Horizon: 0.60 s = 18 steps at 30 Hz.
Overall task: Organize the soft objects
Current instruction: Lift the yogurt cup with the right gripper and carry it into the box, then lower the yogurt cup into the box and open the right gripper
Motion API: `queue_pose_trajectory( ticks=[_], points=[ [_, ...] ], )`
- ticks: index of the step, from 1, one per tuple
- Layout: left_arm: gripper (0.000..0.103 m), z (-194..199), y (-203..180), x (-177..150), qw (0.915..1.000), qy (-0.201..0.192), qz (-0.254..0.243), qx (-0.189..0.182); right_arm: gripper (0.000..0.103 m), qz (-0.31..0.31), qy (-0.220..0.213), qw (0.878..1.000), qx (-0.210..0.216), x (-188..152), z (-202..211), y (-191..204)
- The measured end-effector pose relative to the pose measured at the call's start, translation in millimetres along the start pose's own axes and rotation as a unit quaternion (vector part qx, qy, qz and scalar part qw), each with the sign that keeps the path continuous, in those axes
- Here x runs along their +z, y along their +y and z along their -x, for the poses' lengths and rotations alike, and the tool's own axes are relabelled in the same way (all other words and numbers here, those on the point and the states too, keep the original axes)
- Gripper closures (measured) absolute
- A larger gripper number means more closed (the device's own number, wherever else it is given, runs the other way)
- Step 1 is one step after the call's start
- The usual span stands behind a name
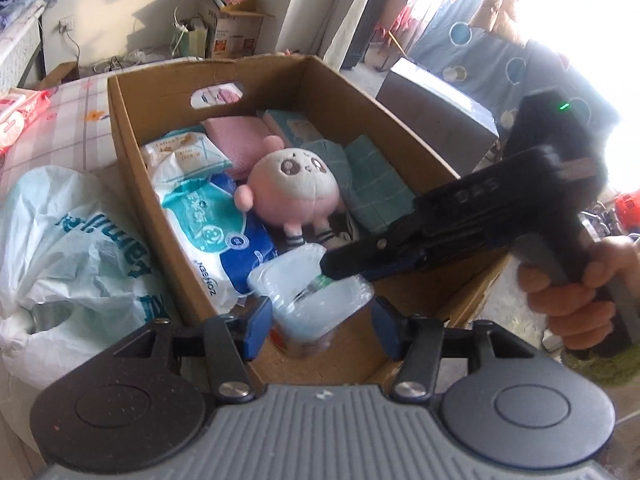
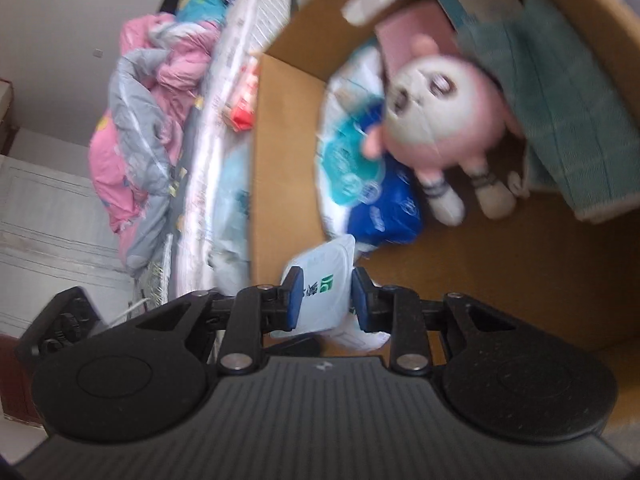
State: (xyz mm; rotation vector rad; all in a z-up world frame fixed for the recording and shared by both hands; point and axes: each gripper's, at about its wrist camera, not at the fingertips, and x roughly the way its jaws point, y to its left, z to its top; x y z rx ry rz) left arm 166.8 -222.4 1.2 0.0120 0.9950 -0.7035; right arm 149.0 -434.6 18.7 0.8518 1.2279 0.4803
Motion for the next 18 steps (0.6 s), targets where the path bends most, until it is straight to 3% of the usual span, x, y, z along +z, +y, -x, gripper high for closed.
queue_pose_trajectory(
  ticks=[5, 12, 18],
  points=[
    [0.044, 25.4, 3.4, -1.2, 0.9997, -0.023, -0.002, 0.002, 0.078, -0.009, 0.016, 1.000, -0.017, 3.3, -16.6, -10.9],
    [0.043, 63.4, 22.0, -10.2, 0.9980, -0.060, 0.022, 0.005, 0.072, 0.021, -0.004, 0.998, -0.058, 10.6, -20.6, 4.9],
    [0.039, 95.0, 55.1, -37.0, 0.9941, -0.075, 0.078, 0.006, 0.072, 0.015, -0.009, 0.998, -0.056, 21.8, -25.4, 6.6]
  ],
)
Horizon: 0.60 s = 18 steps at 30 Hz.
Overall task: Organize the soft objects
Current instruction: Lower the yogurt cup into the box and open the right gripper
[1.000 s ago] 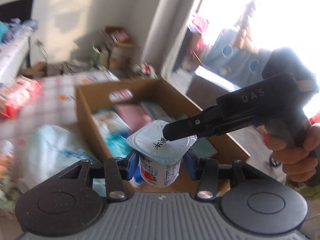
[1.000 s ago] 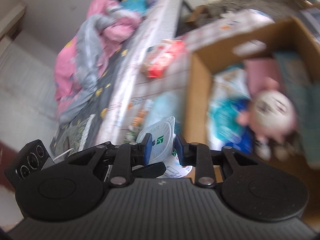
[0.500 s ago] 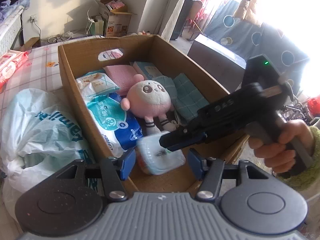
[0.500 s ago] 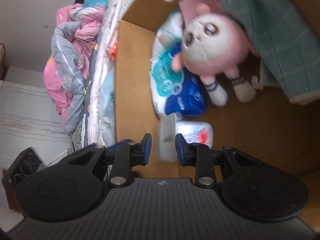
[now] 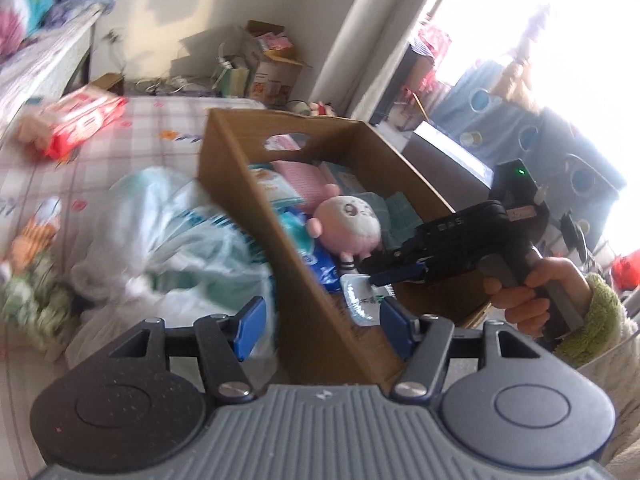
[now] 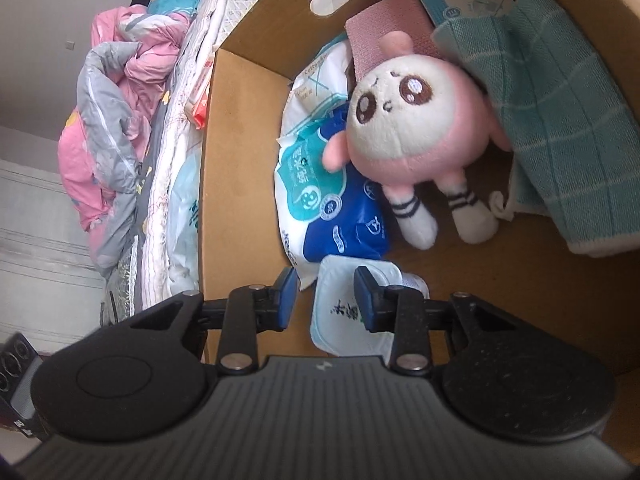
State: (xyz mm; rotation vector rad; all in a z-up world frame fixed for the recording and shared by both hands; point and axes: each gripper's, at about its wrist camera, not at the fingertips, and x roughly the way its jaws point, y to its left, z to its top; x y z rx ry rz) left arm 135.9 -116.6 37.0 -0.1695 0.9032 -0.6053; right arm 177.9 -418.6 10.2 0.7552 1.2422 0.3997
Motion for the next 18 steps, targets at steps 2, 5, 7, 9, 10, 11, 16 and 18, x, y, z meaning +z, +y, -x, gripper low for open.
queue_pose_trajectory(
  ticks=[2, 5, 7, 9, 10, 11, 16, 18],
  points=[
    [0.039, 10.5, 14.8, -8.5, 0.9997, -0.006, 0.023, 0.008, 0.070, 0.010, -0.011, 1.000, -0.008, 2.4, 5.8, 3.1],
    [0.038, 25.1, 33.7, -20.0, 0.9984, -0.018, 0.045, 0.029, 0.061, 0.013, -0.029, 0.999, -0.023, 8.7, 11.4, 1.4],
    [0.038, 31.5, 46.1, -25.8, 0.9970, -0.022, 0.064, 0.038, 0.058, 0.014, -0.034, 0.998, -0.044, 12.9, 7.7, -2.0],
    [0.038, 36.7, 56.6, -30.8, 0.9955, -0.023, 0.082, 0.041, 0.058, 0.008, -0.019, 0.999, -0.048, 14.5, -2.9, -6.6],
    [0.038, 38.8, 61.1, -33.5, 0.9949, -0.024, 0.089, 0.042, 0.058, 0.005, -0.008, 0.999, -0.045, 13.7, -9.3, -9.9],
    [0.038, 39.4, 64.0, -35.4, 0.9944, -0.024, 0.094, 0.043, 0.058, 0.005, 0.005, 0.999, -0.042, 12.5, -17.1, -10.8],
    [0.038, 38.1, 72.3, -43.0, 0.9930, -0.018, 0.111, 0.036, 0.062, 0.010, 0.031, 0.999, -0.024, 7.5, -36.7, -10.4],
    [0.038, 36.1, 71.8, -44.5, 0.9931, -0.017, 0.111, 0.034, 0.067, 0.009, 0.042, 0.999, -0.012, 5.2, -40.7, -8.5]
  ],
)
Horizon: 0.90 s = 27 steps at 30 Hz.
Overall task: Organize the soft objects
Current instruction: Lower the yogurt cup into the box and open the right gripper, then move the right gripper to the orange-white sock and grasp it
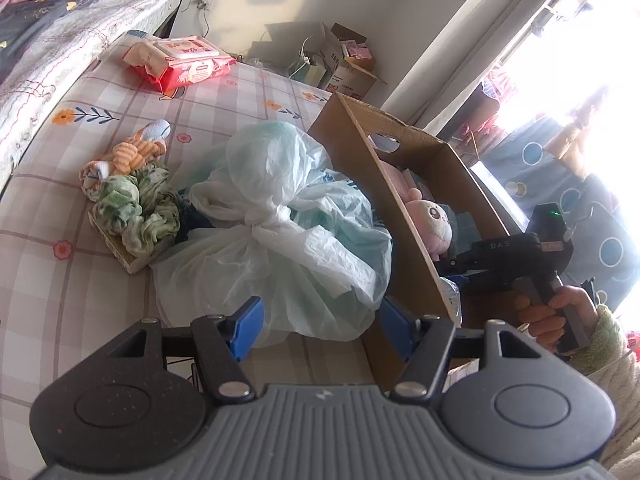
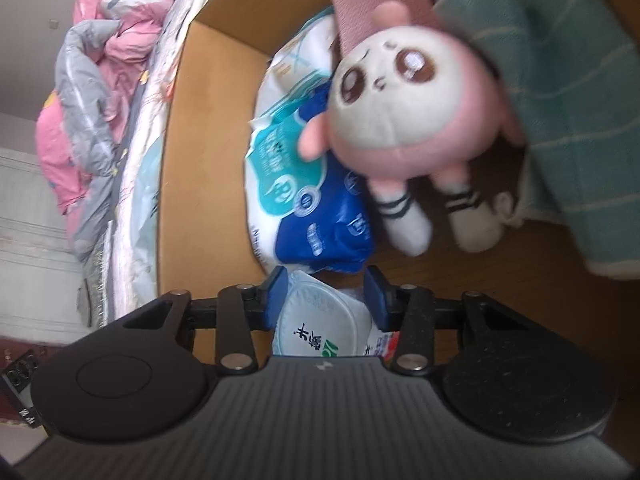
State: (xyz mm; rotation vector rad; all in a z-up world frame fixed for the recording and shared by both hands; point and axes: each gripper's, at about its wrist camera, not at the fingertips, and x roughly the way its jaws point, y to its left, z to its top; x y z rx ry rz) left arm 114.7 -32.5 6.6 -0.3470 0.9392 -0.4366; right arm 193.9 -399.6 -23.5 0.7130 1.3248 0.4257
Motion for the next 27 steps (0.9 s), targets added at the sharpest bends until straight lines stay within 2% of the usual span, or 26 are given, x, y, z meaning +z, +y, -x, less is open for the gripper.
queue_pose_trajectory(
  ticks=[7, 9, 13, 21, 27],
  points=[
    [0.038, -2.2, 1.2, -2.3, 1.0000, -0.001, 0.001, 0.001, 0.068, -0.022, 0.036, 0.999, 0.032, -16.0, -16.2, 3.9],
    [0.037, -1.9, 2.8, -2.3, 1.0000, -0.002, 0.001, 0.005, 0.067, -0.025, 0.034, 0.999, 0.033, -18.3, -17.0, 5.2],
    [0.033, 3.0, 4.8, -3.3, 0.9996, -0.017, -0.006, 0.020, 0.062, -0.015, 0.006, 1.000, 0.023, -15.8, -4.1, 8.2],
    [0.026, 13.9, 11.3, -4.2, 0.9970, -0.051, -0.019, 0.054, 0.045, -0.011, -0.071, 0.997, -0.002, -2.9, 36.8, 26.7],
    [0.024, 19.6, 22.0, -5.1, 0.9942, -0.061, -0.020, 0.086, 0.036, 0.025, -0.101, 0.994, 0.011, 5.6, 52.9, 59.6]
  ],
)
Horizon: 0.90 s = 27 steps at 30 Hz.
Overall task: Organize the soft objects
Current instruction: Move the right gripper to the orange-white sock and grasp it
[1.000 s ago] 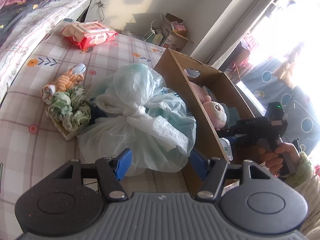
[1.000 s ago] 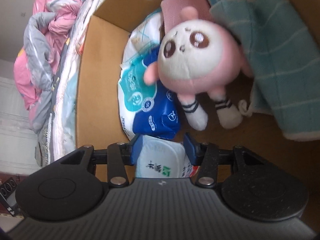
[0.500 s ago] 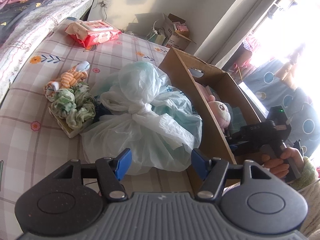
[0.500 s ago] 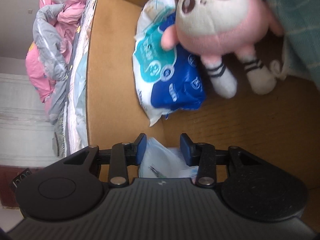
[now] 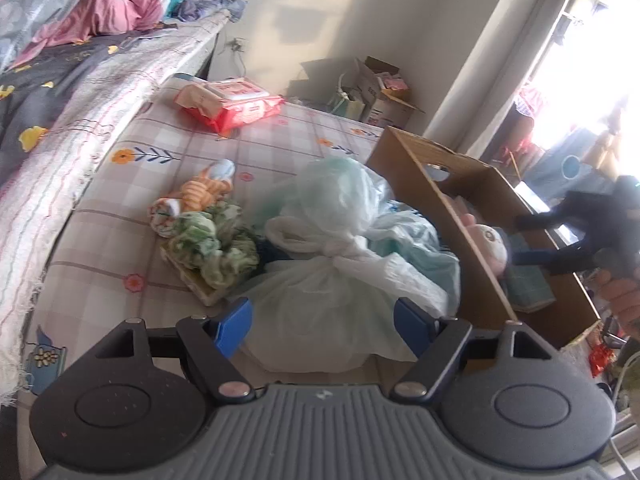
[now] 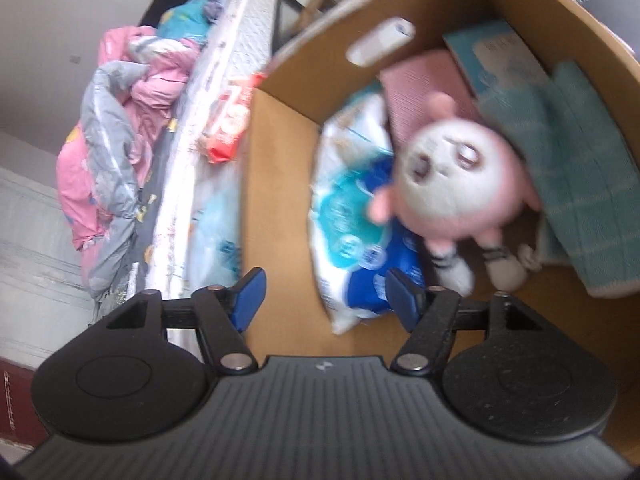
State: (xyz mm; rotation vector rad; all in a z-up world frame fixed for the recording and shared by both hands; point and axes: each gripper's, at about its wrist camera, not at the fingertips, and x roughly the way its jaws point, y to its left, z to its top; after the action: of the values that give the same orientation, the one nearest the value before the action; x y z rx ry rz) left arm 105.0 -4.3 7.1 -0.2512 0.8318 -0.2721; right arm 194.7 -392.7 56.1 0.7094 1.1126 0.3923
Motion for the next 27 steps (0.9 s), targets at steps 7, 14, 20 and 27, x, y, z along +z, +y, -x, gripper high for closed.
queue_pose_trajectory(
  ticks=[7, 14, 20, 27],
  points=[
    [0.023, 2.9, 25.4, 5.1, 0.9993, -0.015, 0.028, 0.021, 0.035, 0.057, 0.028, 0.997, 0.039, 11.5, -27.3, 73.7],
    [0.023, -3.8, 50.1, 18.6, 0.9980, -0.026, 0.041, 0.040, 0.034, 0.097, 0.080, 0.990, 0.065, 24.9, -91.1, 155.7],
    [0.023, -16.6, 74.4, 45.2, 0.9964, -0.046, 0.032, 0.064, 0.034, 0.116, 0.121, 0.985, 0.036, 45.6, -166.2, 206.6],
    [0.023, -63.1, 97.5, 88.6, 0.9966, -0.039, 0.017, 0.071, 0.032, 0.096, 0.162, 0.982, -0.023, 71.5, -259.4, 215.6]
  ],
)
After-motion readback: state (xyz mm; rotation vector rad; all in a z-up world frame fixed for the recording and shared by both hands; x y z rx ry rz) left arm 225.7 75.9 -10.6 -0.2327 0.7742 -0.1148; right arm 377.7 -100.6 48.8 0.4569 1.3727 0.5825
